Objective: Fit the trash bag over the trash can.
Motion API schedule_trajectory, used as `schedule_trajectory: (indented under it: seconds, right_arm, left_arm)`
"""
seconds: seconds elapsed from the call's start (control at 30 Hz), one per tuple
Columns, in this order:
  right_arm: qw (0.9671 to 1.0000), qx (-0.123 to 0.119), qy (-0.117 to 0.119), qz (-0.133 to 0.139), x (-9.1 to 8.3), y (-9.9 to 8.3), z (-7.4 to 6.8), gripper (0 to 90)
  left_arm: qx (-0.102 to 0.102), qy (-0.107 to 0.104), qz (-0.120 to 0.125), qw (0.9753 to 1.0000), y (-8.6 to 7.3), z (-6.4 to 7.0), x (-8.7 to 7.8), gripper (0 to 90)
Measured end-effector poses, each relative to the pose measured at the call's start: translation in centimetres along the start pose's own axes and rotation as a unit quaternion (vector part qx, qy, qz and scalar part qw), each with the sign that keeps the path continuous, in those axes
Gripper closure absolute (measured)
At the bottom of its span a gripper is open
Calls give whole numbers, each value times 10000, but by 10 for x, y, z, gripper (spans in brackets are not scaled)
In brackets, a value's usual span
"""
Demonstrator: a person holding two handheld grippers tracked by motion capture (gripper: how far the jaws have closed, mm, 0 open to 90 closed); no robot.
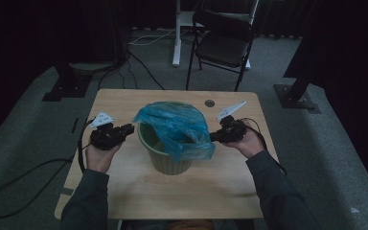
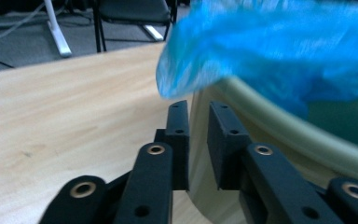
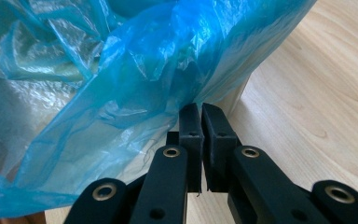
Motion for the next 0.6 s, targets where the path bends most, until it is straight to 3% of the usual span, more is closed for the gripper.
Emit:
schedule_trajectory:
  seconds: [0.27, 0.6]
  right_arm:
    - [10000, -15, -11, 50, -3, 2, 1, 869]
    - [10000, -24, -12, 73, -3, 3, 1, 865]
  left_arm:
    - [118, -72, 116, 9998, 18, 10, 2, 647]
    - [258, -234, 255, 9991, 34, 25, 2, 568]
Point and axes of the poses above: each handheld gripper's, and its own axes: x roughly forward along the jaws, y roughly out of its top, z roughly to its right, the point moved 3 cm from there along x, roughly forward along the jaws, and after that the axes turned 14 degrees about -x, right-handed, at the moved point
